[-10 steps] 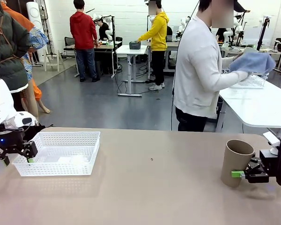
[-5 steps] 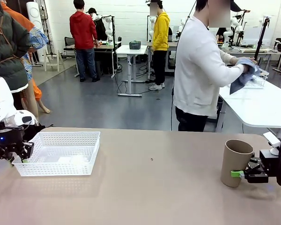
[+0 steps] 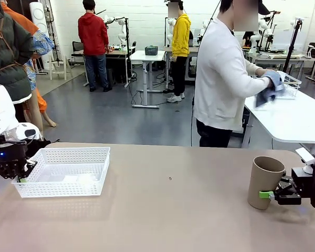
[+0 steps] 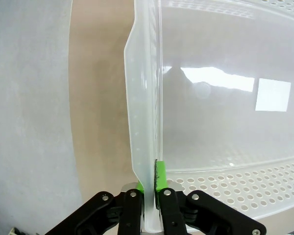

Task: Clean and organize the cups into the basket.
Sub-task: Pick up the Organizing basket and move it to the center of the table, then pick up the Reusable plastic cup from the right side of the table and place it inside the Organizing basket.

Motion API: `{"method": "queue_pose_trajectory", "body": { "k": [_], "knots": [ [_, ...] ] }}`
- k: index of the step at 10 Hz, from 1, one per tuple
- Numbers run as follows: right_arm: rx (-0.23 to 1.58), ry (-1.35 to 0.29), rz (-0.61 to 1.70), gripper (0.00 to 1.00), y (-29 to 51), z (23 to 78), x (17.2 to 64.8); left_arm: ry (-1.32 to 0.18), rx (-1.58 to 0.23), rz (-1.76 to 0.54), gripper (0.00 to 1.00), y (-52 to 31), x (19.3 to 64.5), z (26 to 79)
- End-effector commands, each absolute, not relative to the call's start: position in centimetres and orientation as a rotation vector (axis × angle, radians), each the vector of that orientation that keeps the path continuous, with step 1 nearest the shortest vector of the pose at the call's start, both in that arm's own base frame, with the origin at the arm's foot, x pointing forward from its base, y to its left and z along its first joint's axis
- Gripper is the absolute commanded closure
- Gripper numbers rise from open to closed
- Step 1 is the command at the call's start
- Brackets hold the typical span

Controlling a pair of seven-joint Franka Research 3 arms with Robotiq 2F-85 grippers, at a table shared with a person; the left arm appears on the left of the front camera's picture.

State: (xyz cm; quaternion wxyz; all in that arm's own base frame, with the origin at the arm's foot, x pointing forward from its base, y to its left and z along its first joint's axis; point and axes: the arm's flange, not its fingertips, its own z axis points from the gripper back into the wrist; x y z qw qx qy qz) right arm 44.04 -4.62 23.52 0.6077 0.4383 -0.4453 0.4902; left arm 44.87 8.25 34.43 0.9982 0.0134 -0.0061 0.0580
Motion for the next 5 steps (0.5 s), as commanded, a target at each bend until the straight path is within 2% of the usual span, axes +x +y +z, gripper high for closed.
{"method": "queue_pose_trajectory", "body": {
  "k": [1,2,3,4,5],
  "knots": [
    [0.993,-1.054,1.132,1.0,-4.9,23.0,44.6,-0.003,0.003,0.108,1.0,8.4,45.0,34.8],
    [0.981,-1.055,1.134,1.0,-4.9,23.1,44.5,-0.002,0.009,0.111,1.0,8.2,44.9,34.7],
    [0.96,-1.053,1.139,0.76,-4.8,23.4,44.1,-0.014,0.01,0.112,1.0,7.7,44.7,34.7],
    [0.906,-1.03,1.146,0.24,-4.3,24.6,43.4,-0.018,0.0,0.104,1.0,6.8,44.6,35.2],
    [0.886,-1.047,1.161,0.24,-3.7,26.5,42.8,-0.031,-0.009,0.082,1.0,5.5,44.5,35.8]
  ]
}}
